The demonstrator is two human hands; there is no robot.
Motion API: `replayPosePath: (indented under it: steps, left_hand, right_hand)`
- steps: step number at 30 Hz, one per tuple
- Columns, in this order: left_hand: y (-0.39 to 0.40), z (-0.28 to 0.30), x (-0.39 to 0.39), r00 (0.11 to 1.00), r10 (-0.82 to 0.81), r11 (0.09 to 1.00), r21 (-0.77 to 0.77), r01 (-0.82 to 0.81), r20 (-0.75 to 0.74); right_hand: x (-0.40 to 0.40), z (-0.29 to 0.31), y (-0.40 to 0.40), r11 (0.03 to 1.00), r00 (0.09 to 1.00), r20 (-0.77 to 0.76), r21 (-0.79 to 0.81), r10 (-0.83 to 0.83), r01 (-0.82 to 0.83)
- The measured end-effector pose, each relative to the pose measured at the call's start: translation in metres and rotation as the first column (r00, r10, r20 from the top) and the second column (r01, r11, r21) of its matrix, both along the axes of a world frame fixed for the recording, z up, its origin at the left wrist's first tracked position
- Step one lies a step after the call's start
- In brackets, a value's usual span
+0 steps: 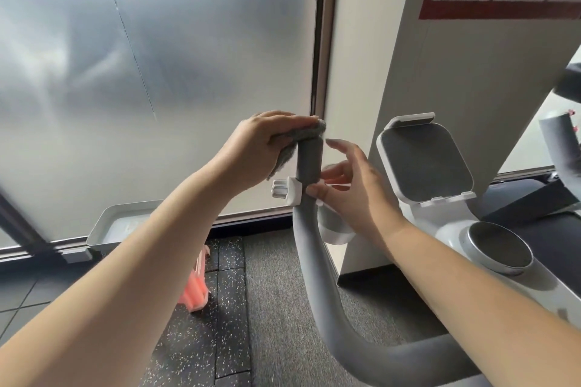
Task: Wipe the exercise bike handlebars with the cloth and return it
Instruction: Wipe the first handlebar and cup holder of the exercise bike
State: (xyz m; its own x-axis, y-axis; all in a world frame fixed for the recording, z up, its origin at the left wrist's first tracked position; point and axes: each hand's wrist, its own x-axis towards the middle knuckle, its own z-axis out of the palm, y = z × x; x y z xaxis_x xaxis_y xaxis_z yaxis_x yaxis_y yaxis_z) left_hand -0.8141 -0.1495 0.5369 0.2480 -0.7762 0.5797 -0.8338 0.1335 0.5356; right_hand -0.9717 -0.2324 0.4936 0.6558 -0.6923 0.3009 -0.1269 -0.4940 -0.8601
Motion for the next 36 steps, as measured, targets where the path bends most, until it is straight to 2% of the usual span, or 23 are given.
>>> replayPosePath:
  steps: [2,5,8,10,12,16,23,25,28,29,36]
  left_hand:
    - [0.009,-0.011,-0.001,0.997,0.043,0.999,-0.032,-0.042,0.056]
    - [0.030,-0.026,-0.009,0.989,0.146,0.988,-0.050,-0.147,-0.025]
    - [0.057,-0.046,-0.032,0.929,0.307,0.935,-0.118,-0.336,-0.207]
    - [0.070,-0.064,-0.054,0.839,0.378,0.900,-0.057,-0.432,-0.392]
    - [0.072,-0.082,-0.076,0.766,0.348,0.916,0.024,-0.400,-0.540]
    - [0.066,-0.097,-0.098,0.651,0.189,0.957,-0.012,-0.291,-0.735]
    - [0.078,-0.109,-0.127,0.569,0.114,0.952,-0.074,-0.297,-0.815]
    - [0.068,-0.105,-0.125,0.467,0.056,0.953,-0.092,-0.289,-0.883]
    - [0.047,-0.103,-0.110,0.239,-0.011,0.943,-0.090,-0.321,-0.971]
    - [0.045,-0.104,-0.107,0.215,-0.008,0.942,-0.080,-0.327,-0.976]
    - [0.082,-0.133,-0.152,0.253,0.023,0.958,-0.051,-0.283,-0.967]
  right_hand:
    - [0.000,-0.002,0.000,1.000,1.000,0.001,-0.009,-0.001,0.001]
    - [0.002,-0.005,-0.002,1.000,1.000,0.019,-0.022,0.014,-0.014]
    - [0.001,-0.005,-0.003,0.997,1.000,0.007,-0.068,0.020,-0.019]
    - [0.001,-0.005,-0.002,0.993,1.000,-0.016,-0.115,0.008,-0.010]
    - [0.001,-0.006,-0.001,0.989,1.000,-0.012,-0.145,0.009,-0.011]
    - [0.002,-0.008,-0.002,0.982,0.999,-0.022,-0.188,0.031,-0.034]
    - [0.004,-0.012,-0.008,0.980,0.998,-0.026,-0.188,0.054,-0.058]
    - [0.004,-0.012,-0.008,0.981,0.998,-0.021,-0.185,0.059,-0.062]
    - [0.002,-0.010,-0.007,0.981,0.998,-0.024,-0.182,0.060,-0.063]
    - [0.002,-0.009,-0.007,0.982,0.998,-0.022,-0.176,0.060,-0.063]
    - [0.004,-0.011,-0.008,0.988,0.998,-0.004,-0.140,0.067,-0.067]
